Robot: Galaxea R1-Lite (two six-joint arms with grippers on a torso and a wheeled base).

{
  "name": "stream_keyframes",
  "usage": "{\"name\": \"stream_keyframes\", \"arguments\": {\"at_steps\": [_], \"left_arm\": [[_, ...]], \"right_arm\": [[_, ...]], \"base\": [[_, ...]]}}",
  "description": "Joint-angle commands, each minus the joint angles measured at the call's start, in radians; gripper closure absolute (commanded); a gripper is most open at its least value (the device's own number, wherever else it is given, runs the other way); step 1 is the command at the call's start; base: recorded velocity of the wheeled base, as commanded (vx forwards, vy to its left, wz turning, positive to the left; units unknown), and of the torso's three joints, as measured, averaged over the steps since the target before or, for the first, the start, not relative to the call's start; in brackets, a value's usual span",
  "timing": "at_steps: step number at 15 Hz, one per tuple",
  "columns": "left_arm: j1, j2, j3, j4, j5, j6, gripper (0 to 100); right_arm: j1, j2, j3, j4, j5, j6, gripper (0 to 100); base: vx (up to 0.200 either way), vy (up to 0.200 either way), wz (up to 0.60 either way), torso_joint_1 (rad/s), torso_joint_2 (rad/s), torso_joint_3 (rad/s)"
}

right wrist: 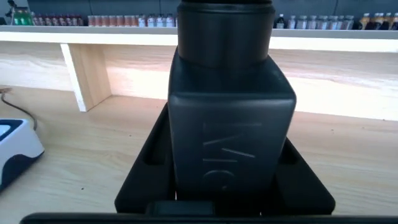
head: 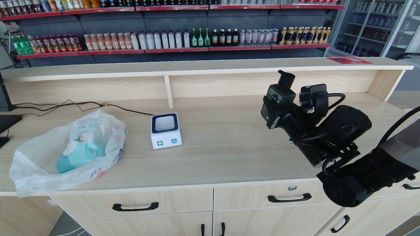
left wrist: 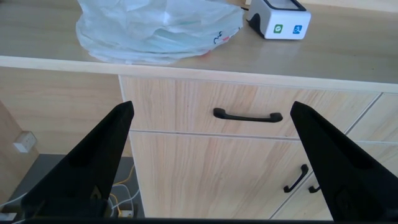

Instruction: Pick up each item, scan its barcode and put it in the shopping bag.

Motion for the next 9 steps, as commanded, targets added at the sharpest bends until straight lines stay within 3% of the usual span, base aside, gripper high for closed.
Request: {"name": "stream_keyframes", "arguments": {"at_steps": [1, 2, 6, 9], "left_arm": [[0.0, 0.0, 0.0, 0.0, 0.001, -0.001, 0], [0.0, 0.0, 0.0, 0.0, 0.001, -0.001, 0], [0.0, 0.0, 0.0, 0.0, 0.001, -0.001, 0], [0.002, 0.0, 0.0, 0.0, 0.001, -0.001, 0]], "right_arm": [[0.105, -0.137, 0.091, -0.001, -0.004, -0.004, 100], [0.128, -0.154, 0.108, -0.001, -0.004, -0.011, 100], [0.399, -0.227, 0.187, -0.001, -0.003, 0.006, 100], [0.435, -0.266, 0.184, -0.001, 0.001, 0.049, 100]], "base": [[0.0, 0.0, 0.0, 0.0, 0.0, 0.0], [0.0, 0.0, 0.0, 0.0, 0.0, 0.0], [0.0, 0.0, 0.0, 0.0, 0.0, 0.0], [0.0, 0.0, 0.0, 0.0, 0.0, 0.0]]}}
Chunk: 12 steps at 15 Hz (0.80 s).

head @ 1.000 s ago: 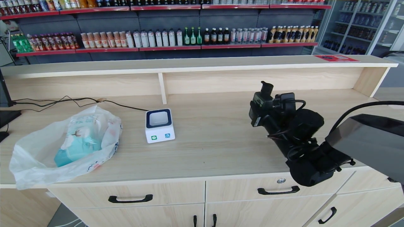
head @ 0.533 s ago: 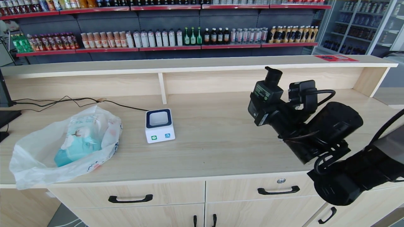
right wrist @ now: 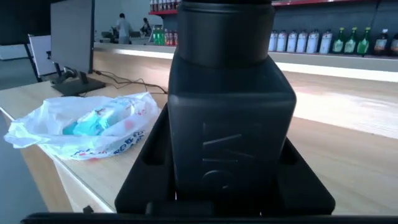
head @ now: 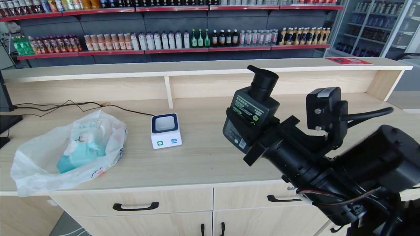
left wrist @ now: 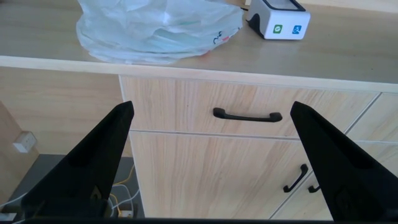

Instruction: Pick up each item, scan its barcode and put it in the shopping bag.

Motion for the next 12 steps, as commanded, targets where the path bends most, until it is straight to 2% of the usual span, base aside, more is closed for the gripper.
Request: {"name": "stream_keyframes", "arguments": {"at_steps": [1, 3, 7, 12], "left_arm": [[-0.001, 0.0, 0.0, 0.0, 0.0, -0.001, 0], [-0.001, 0.0, 0.0, -0.002, 0.0, -0.001, 0], [-0.001, 0.0, 0.0, 0.0, 0.0, -0.001, 0], [-0.001, 0.0, 0.0, 0.0, 0.0, -0.001, 0]], "right_arm": [[0.049, -0.053, 0.006, 0.001, 0.0, 0.055, 100], [0.076, -0.09, 0.024, 0.001, -0.001, 0.145, 100], [0.078, -0.115, 0.029, 0.001, -0.001, 0.417, 100], [0.078, -0.147, 0.032, 0.001, 0.002, 0.61, 100]], "base": [[0.0, 0.0, 0.0, 0.0, 0.0, 0.0], [0.0, 0.0, 0.0, 0.0, 0.0, 0.0], [0.0, 0.0, 0.0, 0.0, 0.0, 0.0], [0.0, 0.0, 0.0, 0.0, 0.0, 0.0]]}}
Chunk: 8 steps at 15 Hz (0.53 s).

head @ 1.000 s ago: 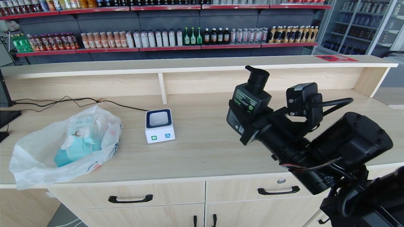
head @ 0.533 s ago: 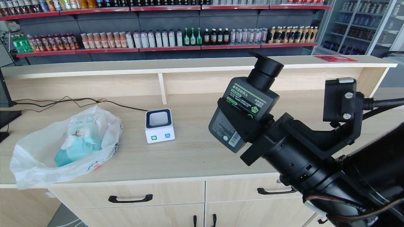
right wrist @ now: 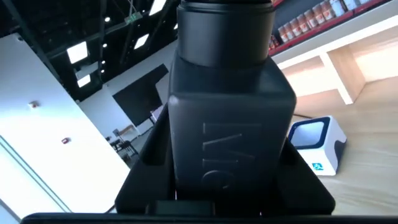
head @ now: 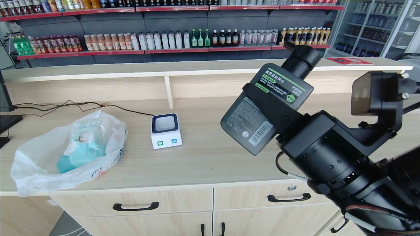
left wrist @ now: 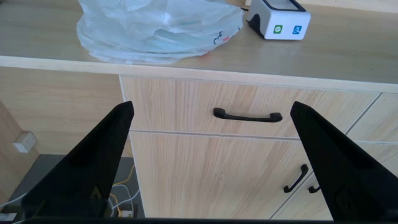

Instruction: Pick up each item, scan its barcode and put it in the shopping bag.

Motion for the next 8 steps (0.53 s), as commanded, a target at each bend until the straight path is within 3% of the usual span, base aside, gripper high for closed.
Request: {"name": "stream_keyframes", "arguments": {"at_steps": [1, 8], "left_arm": [[-0.001, 0.0, 0.0, 0.0, 0.001, -0.001, 0], [-0.001, 0.0, 0.0, 0.0, 0.001, -0.001, 0]], "right_arm": [[0.0, -0.021, 0.002, -0.001, 0.001, 0.028, 100], [0.151, -0.038, 0.014, -0.001, 0.002, 0.109, 100]], "base": [[0.0, 0.0, 0.0, 0.0, 0.0, 0.0], [0.0, 0.0, 0.0, 0.0, 0.0, 0.0]]}}
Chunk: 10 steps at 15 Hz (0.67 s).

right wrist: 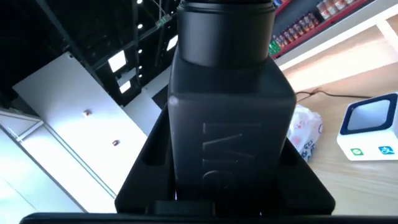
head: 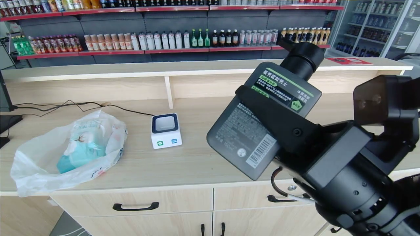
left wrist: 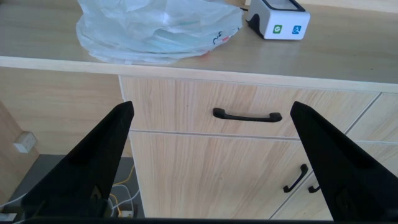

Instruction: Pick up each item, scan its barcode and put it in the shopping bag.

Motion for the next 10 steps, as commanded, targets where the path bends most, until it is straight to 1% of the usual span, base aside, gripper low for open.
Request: {"name": "stream_keyframes", "arguments": {"at_steps": [1, 4, 7, 10], "left_arm": [[0.0, 0.0, 0.0, 0.0, 0.0, 0.0, 0], [0.0, 0.0, 0.0, 0.0, 0.0, 0.0, 0], [0.0, 0.0, 0.0, 0.0, 0.0, 0.0, 0], [0.0, 0.0, 0.0, 0.0, 0.0, 0.0, 0]], "right_arm": [[0.046, -0.003, 0.001, -0.001, 0.001, 0.003, 100], [0.079, -0.002, -0.002, -0.001, 0.01, 0.0, 100], [0.072, 0.01, 0.0, -0.001, 0.01, -0.016, 100], [0.072, 0.007, 0.0, -0.001, 0.01, -0.088, 100]], "base": [[0.0, 0.0, 0.0, 0.0, 0.0, 0.0], [0.0, 0.0, 0.0, 0.0, 0.0, 0.0], [0.0, 0.0, 0.0, 0.0, 0.0, 0.0], [0.0, 0.0, 0.0, 0.0, 0.0, 0.0]]}}
